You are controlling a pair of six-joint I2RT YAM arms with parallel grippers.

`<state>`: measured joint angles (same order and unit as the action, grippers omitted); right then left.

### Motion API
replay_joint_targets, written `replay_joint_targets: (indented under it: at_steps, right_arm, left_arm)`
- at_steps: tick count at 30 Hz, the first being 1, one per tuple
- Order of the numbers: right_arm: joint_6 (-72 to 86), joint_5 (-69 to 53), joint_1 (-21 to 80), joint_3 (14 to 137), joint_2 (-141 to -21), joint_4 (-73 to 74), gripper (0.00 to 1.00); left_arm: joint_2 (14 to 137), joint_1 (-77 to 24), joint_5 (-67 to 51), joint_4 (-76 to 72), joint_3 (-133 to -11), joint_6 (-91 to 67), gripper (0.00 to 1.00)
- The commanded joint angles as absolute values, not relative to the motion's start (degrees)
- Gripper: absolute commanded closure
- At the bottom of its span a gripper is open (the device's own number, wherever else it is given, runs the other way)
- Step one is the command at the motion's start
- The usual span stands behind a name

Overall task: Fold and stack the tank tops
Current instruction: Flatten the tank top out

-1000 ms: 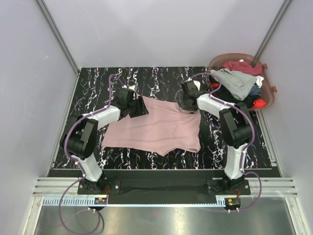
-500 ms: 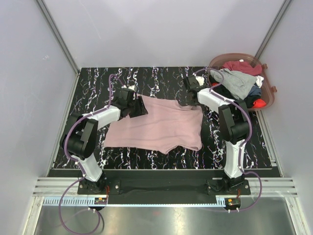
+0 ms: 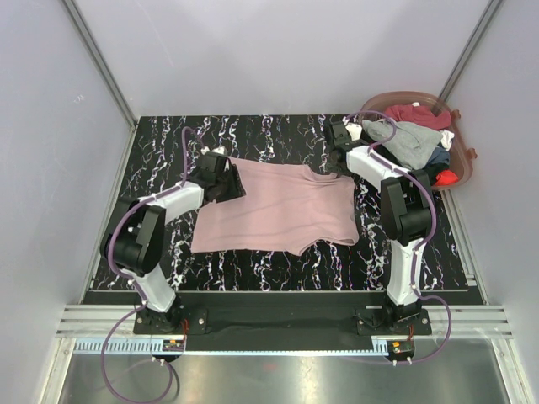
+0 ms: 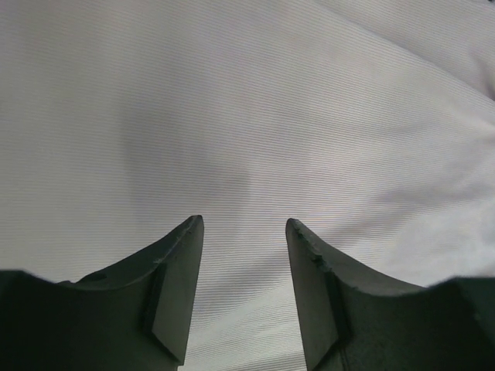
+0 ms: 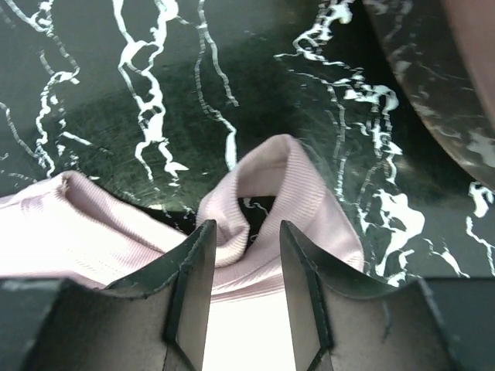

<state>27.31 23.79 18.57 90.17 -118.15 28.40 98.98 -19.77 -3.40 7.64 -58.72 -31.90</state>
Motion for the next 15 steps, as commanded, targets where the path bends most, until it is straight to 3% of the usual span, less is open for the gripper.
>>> replay_joint_targets:
  at_steps: [1,6,11,15]
  right_arm:
    - [24.8,19.5,18.4,89.3,-114.0,23.1,0.54]
    - [22.8,7.9,18.5,92.8,-115.6,21.5,0.55]
    - [22.5,-1.3,18.5,95.8,-119.3,20.5,0.45]
    - [22.6,-4.4,18.4,99.7,-122.6,21.5,0.44]
  left_arm:
    - [94.1,-18.5,3.9,8.0,-58.7,-30.5,0.46]
    - [92.8,-12.2,3.3,9.0,-60.0,-31.9,0.36]
    - [94.2,-7.4,0.4,8.7,-62.5,-33.9,0.29]
    - [98.8,-5.9,0.8,11.0,-69.2,-33.8,0.16]
